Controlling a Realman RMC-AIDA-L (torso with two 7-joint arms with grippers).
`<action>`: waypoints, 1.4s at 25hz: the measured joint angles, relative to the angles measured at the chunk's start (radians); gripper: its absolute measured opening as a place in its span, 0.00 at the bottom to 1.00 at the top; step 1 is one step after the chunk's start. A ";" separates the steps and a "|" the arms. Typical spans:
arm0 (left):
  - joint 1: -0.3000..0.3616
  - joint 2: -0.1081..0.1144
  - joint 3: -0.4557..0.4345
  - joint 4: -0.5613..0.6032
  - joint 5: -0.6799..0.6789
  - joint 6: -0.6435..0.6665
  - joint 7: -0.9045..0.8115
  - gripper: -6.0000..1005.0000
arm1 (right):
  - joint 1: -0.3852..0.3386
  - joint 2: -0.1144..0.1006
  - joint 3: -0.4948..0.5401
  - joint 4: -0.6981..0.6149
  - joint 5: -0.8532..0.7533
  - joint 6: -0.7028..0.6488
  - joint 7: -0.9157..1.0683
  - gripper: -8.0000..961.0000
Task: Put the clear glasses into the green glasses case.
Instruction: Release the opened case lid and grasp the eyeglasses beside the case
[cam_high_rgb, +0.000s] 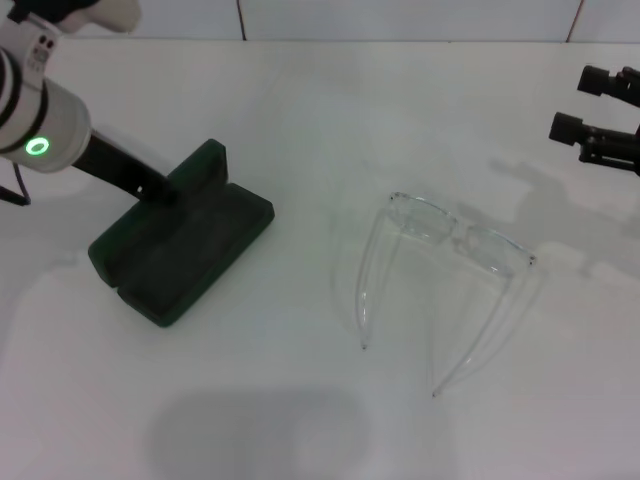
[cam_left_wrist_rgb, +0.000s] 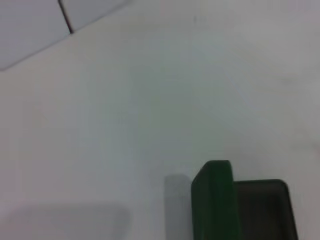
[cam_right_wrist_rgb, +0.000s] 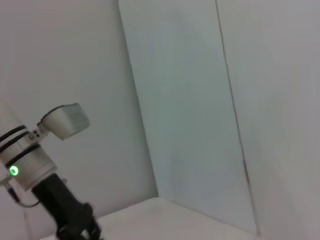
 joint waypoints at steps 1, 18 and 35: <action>0.011 0.000 0.005 0.029 -0.001 0.005 0.001 0.24 | 0.000 0.000 0.000 0.000 0.000 0.000 0.000 0.80; 0.119 -0.002 0.074 0.296 -0.064 0.025 0.027 0.21 | 0.306 -0.057 -0.076 -0.227 -0.619 -0.070 0.749 0.78; 0.149 -0.002 0.103 0.344 -0.107 0.020 0.043 0.20 | 0.567 0.054 -0.239 -0.193 -1.034 -0.047 0.932 0.68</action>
